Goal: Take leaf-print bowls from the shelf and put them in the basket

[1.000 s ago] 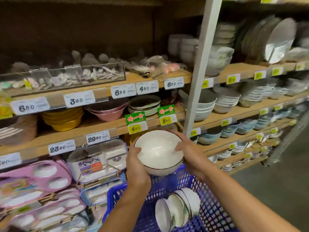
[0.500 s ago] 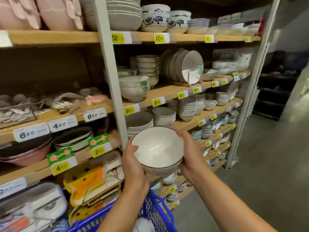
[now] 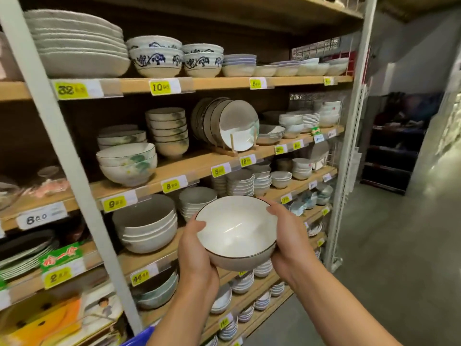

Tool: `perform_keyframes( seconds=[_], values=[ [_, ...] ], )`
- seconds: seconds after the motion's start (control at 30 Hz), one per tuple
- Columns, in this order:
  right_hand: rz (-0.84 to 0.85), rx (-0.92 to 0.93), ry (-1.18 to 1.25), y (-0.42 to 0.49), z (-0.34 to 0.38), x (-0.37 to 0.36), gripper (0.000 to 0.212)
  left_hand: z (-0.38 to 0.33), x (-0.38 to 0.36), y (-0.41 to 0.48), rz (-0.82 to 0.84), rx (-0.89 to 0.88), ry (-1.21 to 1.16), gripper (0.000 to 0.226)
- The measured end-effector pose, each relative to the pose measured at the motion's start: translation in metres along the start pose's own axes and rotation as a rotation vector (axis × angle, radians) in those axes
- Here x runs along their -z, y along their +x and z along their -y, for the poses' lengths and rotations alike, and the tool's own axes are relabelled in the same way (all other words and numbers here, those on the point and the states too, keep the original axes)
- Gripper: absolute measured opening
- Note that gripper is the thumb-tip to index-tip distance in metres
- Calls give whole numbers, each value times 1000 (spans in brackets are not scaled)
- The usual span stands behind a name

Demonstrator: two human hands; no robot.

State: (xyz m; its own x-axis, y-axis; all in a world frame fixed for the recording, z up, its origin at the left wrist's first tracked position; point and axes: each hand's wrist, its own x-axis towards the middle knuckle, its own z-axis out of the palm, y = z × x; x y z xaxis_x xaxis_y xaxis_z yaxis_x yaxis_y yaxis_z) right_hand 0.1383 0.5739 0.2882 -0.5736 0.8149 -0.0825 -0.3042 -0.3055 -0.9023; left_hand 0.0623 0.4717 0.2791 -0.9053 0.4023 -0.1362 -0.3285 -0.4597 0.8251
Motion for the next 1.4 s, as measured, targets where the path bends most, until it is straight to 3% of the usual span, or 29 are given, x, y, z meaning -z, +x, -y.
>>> perform_keyframes(
  seconds=[0.23, 0.33, 0.7, 1.27, 1.4],
  values=[
    [46, -42, 20, 68, 14, -2, 30, 12, -40, 52, -20, 34, 19, 25],
    [89, -19, -2, 104, 15, -13, 31, 10, -49, 85, -5, -28, -1, 25],
    [192, -118, 17, 233, 24, -87, 25, -20, -80, 211, -63, -100, -9, 19],
    [448, -279, -41, 371, 3, -185, 27, -50, -94, 332, -369, -308, 68, 26],
    [480, -329, -50, 394, -4, -200, 19, -51, -95, 348, -446, -346, 91, 25]
  ],
)
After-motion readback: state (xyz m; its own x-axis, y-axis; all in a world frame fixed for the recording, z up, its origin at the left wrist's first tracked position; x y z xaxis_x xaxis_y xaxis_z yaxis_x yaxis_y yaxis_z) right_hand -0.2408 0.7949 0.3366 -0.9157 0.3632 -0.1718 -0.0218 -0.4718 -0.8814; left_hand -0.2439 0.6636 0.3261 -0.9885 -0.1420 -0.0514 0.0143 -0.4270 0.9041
